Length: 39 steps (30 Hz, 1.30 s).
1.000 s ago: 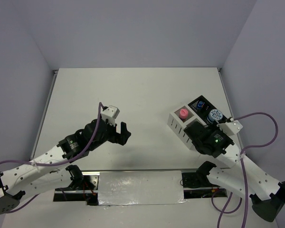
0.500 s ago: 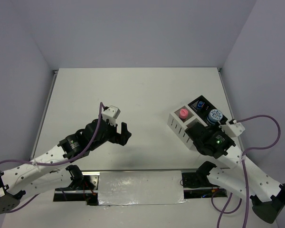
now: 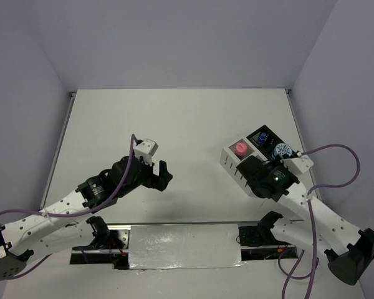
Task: Sort the stationery into containers
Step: Place the stationery in the storage box.
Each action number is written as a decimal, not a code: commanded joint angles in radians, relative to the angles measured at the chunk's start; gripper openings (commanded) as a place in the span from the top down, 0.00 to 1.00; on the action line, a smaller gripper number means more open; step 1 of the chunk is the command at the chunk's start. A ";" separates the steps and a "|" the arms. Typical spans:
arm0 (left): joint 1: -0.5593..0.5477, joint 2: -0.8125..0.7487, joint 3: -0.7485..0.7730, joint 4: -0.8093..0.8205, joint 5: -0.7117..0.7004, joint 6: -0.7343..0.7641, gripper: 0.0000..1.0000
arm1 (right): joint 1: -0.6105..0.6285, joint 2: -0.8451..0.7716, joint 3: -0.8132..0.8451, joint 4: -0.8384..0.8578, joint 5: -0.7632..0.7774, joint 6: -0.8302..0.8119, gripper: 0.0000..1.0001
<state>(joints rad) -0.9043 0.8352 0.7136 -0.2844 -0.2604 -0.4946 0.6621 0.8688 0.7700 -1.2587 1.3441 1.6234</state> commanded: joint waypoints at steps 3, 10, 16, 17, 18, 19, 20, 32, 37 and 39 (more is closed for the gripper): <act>0.002 -0.004 -0.002 0.039 0.016 0.028 0.01 | -0.001 -0.140 -0.101 0.580 0.015 -0.583 1.00; 0.002 -0.010 -0.005 0.039 0.016 0.028 0.01 | -0.013 -0.222 -0.198 0.854 -0.057 -0.836 1.00; 0.001 -0.002 -0.002 0.037 0.020 0.030 0.01 | -0.021 -0.117 -0.170 0.788 -0.074 -0.770 0.98; 0.002 -0.002 -0.003 0.037 0.018 0.030 0.01 | -0.024 -0.110 -0.169 0.791 -0.082 -0.770 0.94; 0.001 -0.004 -0.005 0.037 0.016 0.030 0.01 | -0.022 -0.100 -0.169 0.789 -0.082 -0.766 0.92; 0.001 -0.005 -0.006 0.037 0.016 0.028 0.01 | -0.022 -0.091 -0.167 0.782 -0.083 -0.757 0.90; 0.002 -0.007 -0.006 0.037 0.018 0.028 0.01 | -0.022 -0.087 -0.166 0.774 -0.085 -0.749 0.80; 0.002 0.016 0.000 0.042 0.024 0.034 0.01 | -0.022 -0.165 -0.209 0.808 -0.126 -0.787 0.11; 0.002 0.012 0.003 0.036 0.021 0.034 0.01 | -0.024 -0.151 -0.198 0.766 -0.135 -0.741 0.11; 0.002 0.012 0.004 0.033 0.018 0.033 0.01 | -0.022 -0.160 -0.190 0.772 -0.151 -0.758 0.11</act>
<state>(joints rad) -0.9043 0.8532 0.7132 -0.2840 -0.2447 -0.4736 0.6441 0.7181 0.5659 -0.4938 1.2003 0.8589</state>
